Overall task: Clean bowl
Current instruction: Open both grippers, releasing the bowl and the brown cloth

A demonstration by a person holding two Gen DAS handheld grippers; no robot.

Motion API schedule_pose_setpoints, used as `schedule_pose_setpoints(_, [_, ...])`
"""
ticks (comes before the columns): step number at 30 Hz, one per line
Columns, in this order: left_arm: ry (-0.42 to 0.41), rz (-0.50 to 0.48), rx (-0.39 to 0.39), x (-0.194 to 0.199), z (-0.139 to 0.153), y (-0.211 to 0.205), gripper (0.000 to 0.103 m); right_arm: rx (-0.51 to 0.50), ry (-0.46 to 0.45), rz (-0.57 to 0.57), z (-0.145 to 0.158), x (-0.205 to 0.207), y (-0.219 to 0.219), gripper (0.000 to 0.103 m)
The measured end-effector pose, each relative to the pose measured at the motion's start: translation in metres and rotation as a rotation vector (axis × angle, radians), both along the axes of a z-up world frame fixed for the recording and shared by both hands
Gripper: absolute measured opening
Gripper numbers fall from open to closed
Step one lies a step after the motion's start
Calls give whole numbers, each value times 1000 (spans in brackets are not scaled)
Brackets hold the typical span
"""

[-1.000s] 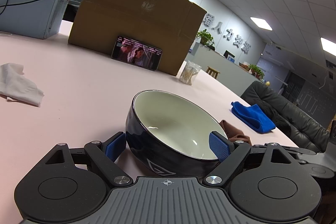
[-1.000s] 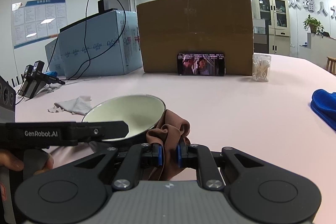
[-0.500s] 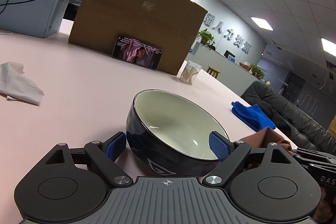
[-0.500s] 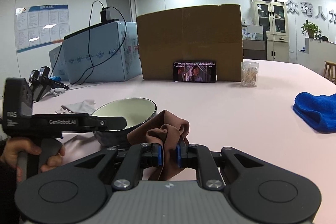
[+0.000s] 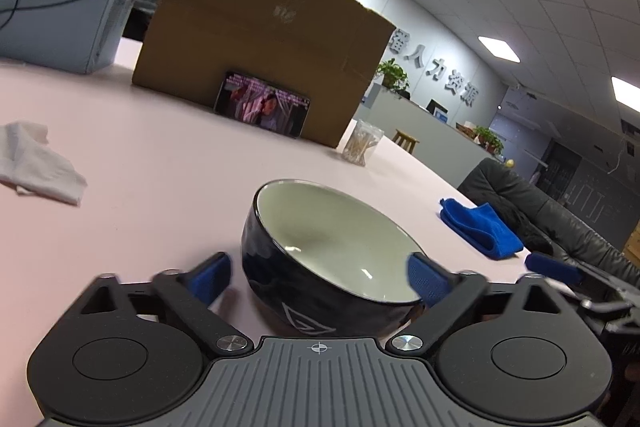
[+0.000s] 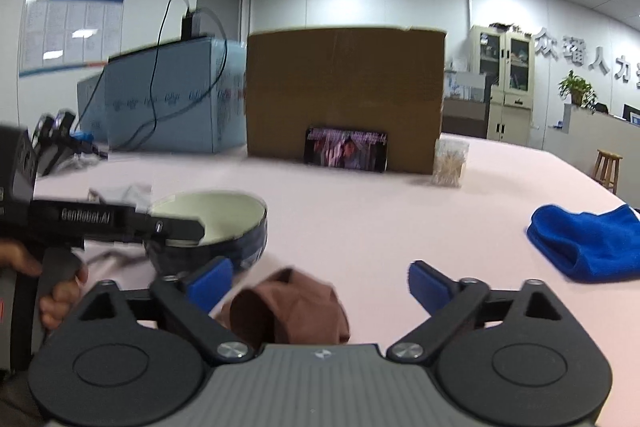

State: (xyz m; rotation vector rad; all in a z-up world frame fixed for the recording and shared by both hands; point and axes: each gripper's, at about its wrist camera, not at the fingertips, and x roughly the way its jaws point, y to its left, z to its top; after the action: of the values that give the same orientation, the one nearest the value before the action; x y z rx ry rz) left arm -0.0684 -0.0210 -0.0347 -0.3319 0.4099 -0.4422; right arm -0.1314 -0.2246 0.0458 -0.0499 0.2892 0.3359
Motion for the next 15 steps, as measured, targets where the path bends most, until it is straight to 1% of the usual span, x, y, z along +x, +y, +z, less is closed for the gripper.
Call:
schedule_pose_setpoints(3, [-77, 6, -14, -6, 8, 4, 103, 8, -91, -36, 4, -2, -5, 103])
schedule_pose_setpoints(8, [-189, 96, -11, -6, 24, 16, 103, 13, -243, -65, 13, 2, -13, 103])
schedule_pose_setpoints(10, [-228, 130, 0, -4, 31, 19, 103, 35, -275, -84, 15, 8, -19, 103])
schedule_pose_setpoints(13, [-299, 198, 44, 2, 42, 23, 103, 80, -304, -111, 17, 18, -27, 103])
schedule_pose_setpoints(15, [-348, 251, 85, 8, 48, 24, 103, 135, -327, -141, 17, 31, -37, 103])
